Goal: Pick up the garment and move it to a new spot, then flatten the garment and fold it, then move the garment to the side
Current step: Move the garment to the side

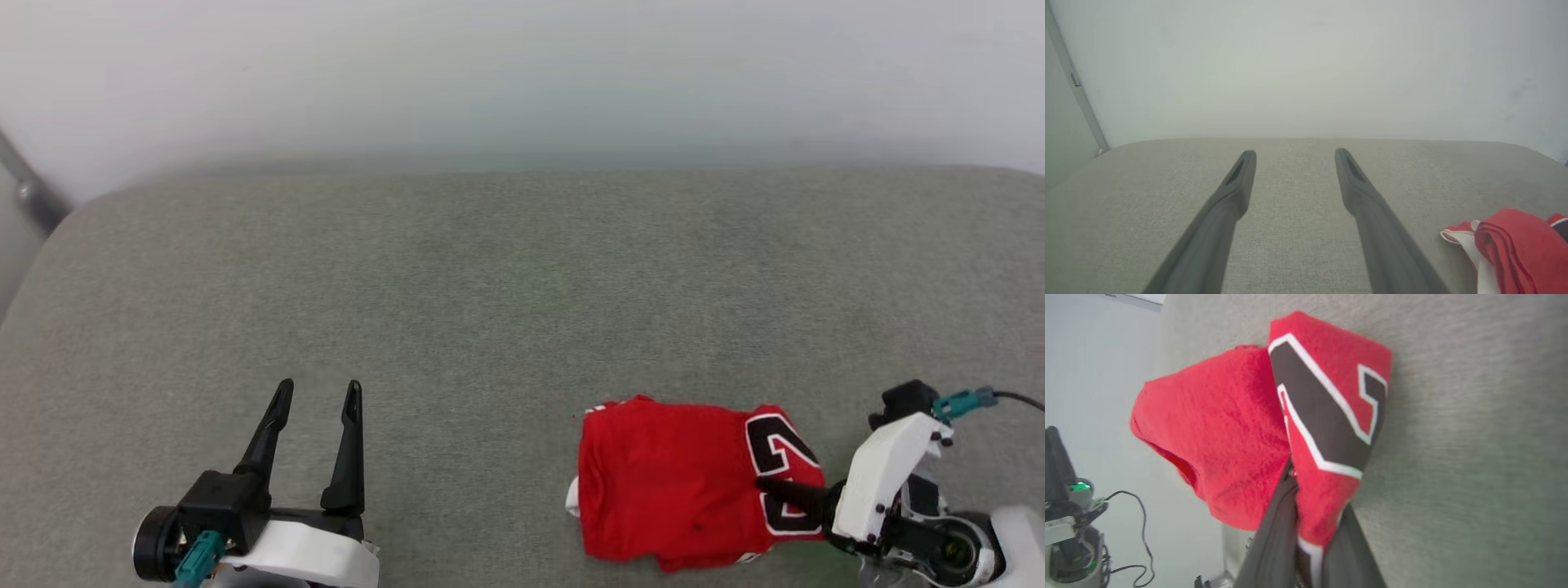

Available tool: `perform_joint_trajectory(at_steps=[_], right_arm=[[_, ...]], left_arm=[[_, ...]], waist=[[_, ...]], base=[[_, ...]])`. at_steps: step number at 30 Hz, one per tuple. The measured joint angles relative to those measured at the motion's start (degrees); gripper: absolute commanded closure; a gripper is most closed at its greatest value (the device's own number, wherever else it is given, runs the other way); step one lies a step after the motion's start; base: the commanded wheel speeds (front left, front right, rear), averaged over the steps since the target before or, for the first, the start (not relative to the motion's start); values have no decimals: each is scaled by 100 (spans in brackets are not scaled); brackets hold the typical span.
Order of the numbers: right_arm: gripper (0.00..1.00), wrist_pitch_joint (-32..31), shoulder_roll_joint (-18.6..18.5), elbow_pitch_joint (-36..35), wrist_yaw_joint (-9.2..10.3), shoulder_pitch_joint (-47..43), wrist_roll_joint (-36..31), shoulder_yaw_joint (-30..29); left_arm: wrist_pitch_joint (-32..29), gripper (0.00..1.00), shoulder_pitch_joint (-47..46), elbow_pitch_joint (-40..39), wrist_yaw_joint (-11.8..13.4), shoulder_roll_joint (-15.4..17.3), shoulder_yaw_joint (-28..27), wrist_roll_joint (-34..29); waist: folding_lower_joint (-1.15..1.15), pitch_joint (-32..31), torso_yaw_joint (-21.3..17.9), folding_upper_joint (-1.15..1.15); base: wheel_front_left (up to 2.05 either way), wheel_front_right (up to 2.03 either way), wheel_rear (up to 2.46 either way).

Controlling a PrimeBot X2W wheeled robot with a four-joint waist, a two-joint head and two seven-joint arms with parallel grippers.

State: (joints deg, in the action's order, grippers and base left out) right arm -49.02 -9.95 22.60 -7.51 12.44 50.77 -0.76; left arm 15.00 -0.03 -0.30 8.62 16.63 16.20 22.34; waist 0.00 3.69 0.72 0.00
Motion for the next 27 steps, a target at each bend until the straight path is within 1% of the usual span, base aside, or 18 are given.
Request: perform_joint_trajectory(at_steps=[6,11,13,15,19,21,22,23,27], right_arm=[[100,171,-517,-186,0,492,-1174,407],[100,397,-888,-171,0,1061,-1867,333],[100,519,-1039,-98,0,1314,-2118,159],[100,672,-1258,48,0,1545,-2377,-32],[100,1005,-1558,388,0,2009,-2853,-472],[100,1227,-1606,571,0,2260,-3018,-721],[100,1227,-1606,571,0,2260,-3018,-721],[100,1475,-1645,731,0,2516,-3234,-922],[100,1956,-1575,1096,0,2897,-3624,-1443]], left_arm=[[5,0,-205,-302,-2,57,2,-103],[-77,0,-652,-662,-52,205,3,-244],[-164,0,-883,-845,-65,291,19,-322],[-249,0,-1134,-998,-113,339,63,-441],[-475,0,-1662,-1281,-205,460,169,-628],[-577,0,-1879,-1389,-244,498,204,-708],[-577,0,-1879,-1389,-244,498,204,-708],[-669,0,-2072,-1485,-272,526,240,-771],[-781,0,-2357,-1615,-355,573,339,-859]], waist=[[0,201,-616,0],[0,711,-1063,0],[0,981,-1218,0],[0,1272,-1357,0],[1,1866,-1578,0],[1,2160,-1661,0],[1,2160,-1661,0],[1,2437,-1726,0],[1,2926,-1792,0]], base=[[0,0,0],[0,0,0],[0,0,0],[0,0,0],[0,0,0],[0,0,0],[0,0,0],[0,0,0],[0,0,0]])
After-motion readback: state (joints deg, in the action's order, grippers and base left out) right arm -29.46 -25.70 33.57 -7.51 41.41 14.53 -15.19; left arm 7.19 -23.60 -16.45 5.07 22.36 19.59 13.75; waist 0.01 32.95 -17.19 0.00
